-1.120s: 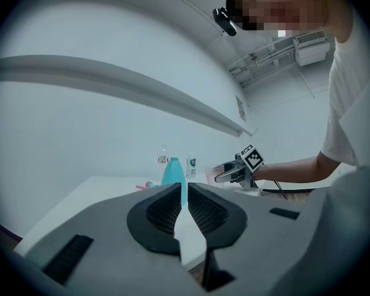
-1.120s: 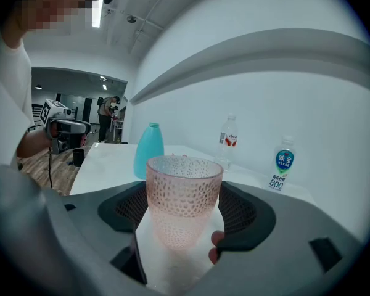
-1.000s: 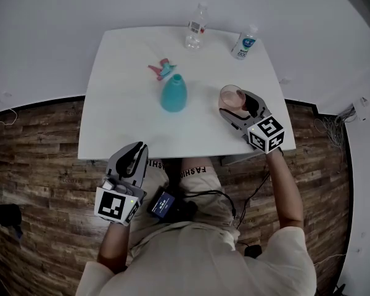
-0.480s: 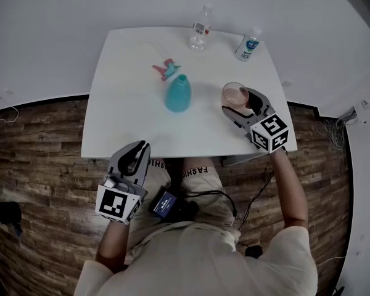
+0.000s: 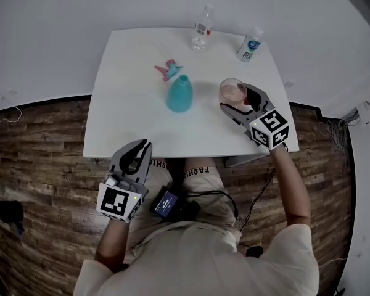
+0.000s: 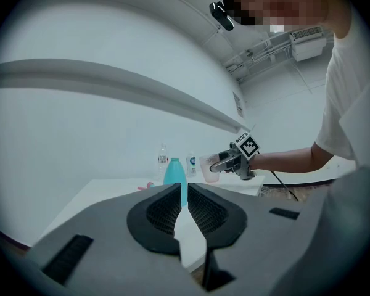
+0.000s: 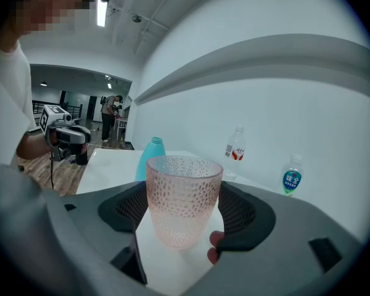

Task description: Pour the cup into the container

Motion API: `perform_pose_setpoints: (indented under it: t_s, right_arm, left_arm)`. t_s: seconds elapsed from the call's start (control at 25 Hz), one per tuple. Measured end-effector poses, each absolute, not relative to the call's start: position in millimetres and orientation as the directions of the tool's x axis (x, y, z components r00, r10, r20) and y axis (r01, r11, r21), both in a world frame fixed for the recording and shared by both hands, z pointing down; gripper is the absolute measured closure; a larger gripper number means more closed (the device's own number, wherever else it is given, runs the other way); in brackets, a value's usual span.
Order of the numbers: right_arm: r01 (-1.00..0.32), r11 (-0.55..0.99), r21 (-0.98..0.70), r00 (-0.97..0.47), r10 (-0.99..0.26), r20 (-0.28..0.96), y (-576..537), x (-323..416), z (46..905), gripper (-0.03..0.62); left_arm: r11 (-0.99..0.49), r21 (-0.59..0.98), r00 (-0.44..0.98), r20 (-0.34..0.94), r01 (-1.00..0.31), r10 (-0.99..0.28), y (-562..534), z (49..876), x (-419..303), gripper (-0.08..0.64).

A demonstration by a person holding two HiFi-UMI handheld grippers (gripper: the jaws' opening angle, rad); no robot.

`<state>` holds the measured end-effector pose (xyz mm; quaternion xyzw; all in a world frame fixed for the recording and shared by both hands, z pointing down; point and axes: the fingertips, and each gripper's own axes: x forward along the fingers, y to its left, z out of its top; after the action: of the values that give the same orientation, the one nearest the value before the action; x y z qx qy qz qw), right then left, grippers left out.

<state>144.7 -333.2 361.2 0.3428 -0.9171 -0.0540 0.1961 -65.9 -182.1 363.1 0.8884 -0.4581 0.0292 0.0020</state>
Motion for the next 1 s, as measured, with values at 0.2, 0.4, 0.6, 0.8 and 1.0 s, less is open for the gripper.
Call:
perform_pose_setpoints:
  t_s: [0.2, 0.4, 0.6, 0.8, 1.0]
  right_arm:
    - [-0.588, 0.773, 0.238, -0.699, -0.634, 0.331, -334, 138, 357, 0.235]
    - [-0.562, 0.787, 0.252, -0.705, -0.616, 0.352, -334, 131, 354, 0.235]
    - [-0.540, 0.798, 0.267, -0.709, -0.602, 0.367, -336, 122, 349, 0.235]
    - [-0.517, 0.804, 0.293, -0.710, -0.594, 0.377, -338, 112, 343, 0.235]
    - [-0.502, 0.812, 0.299, -0.715, -0.584, 0.384, -341, 103, 336, 0.235]
  left_arm:
    - [-0.583, -0.028, 0.581, 0.057, -0.812, -0.812, -185, 363, -63, 0.534]
    - [-0.579, -0.034, 0.576, 0.064, -0.815, -0.815, -188, 361, -62, 0.533]
    - [-0.578, -0.047, 0.575, 0.065, -0.815, -0.816, -190, 361, -62, 0.532]
    - [-0.579, -0.053, 0.576, 0.065, -0.814, -0.815, -192, 362, -62, 0.532]
    - [-0.574, -0.057, 0.571, 0.066, -0.817, -0.819, -195, 359, -63, 0.532]
